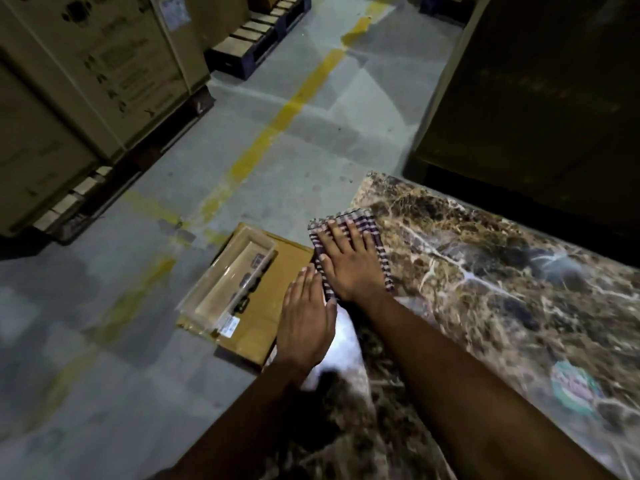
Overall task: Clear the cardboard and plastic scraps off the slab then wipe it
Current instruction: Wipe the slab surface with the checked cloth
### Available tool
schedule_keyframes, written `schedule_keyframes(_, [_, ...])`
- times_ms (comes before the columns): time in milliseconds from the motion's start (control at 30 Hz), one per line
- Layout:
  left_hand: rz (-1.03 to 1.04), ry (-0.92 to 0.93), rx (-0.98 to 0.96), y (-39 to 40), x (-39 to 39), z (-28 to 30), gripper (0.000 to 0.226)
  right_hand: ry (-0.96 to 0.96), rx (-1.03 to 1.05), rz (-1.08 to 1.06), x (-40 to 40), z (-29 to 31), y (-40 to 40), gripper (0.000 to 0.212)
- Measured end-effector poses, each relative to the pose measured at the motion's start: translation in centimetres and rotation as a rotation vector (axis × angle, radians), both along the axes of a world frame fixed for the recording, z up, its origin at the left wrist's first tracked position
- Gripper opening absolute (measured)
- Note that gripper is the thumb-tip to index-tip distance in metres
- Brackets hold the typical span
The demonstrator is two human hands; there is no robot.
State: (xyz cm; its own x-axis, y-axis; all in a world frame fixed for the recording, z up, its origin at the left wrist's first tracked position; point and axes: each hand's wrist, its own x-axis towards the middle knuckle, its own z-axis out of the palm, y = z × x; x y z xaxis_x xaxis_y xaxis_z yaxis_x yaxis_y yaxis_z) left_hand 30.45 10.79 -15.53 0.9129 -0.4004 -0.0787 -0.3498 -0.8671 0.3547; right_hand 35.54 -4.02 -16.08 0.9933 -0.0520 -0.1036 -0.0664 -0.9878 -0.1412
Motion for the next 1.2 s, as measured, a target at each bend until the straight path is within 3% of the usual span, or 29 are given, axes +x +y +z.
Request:
schedule_keyframes(167, [0.191,0.111,-0.209,6.7,-7.7,1.0,0.071,0.003,0.083,0.101,-7.6,0.7,7.3,0.064])
schedule_keyframes(367, [0.355,0.174,-0.297,12.5,-16.3,2.0,0.076,0.054,0.069,0.265,-17.6,1.0,15.9,0.061])
schedule_keyframes(500, [0.366,0.239,-0.315,15.4,-20.3,2.3,0.072,0.113,0.051,0.352,-23.1,1.0,18.9,0.081])
schedule_keyframes(600, [0.307,0.269,-0.266,16.8,-22.6,2.2,0.077,0.129,0.043,0.341,-26.8,1.0,19.7,0.095])
schedule_keyframes(667, [0.273,0.267,-0.192,16.9,-23.8,2.1,0.084,0.137,0.089,0.314,-29.0,1.1,19.2,0.088])
schedule_keyframes(767, [0.179,0.251,-0.014,14.3,-25.4,2.8,0.069,0.127,0.137,0.212,-32.1,1.6,16.0,0.072])
schedule_keyframes(1200, [-0.624,0.210,0.076,-2.2,-33.8,2.1,0.078,0.051,0.068,-0.316,-51.7,0.6,-1.7,0.056])
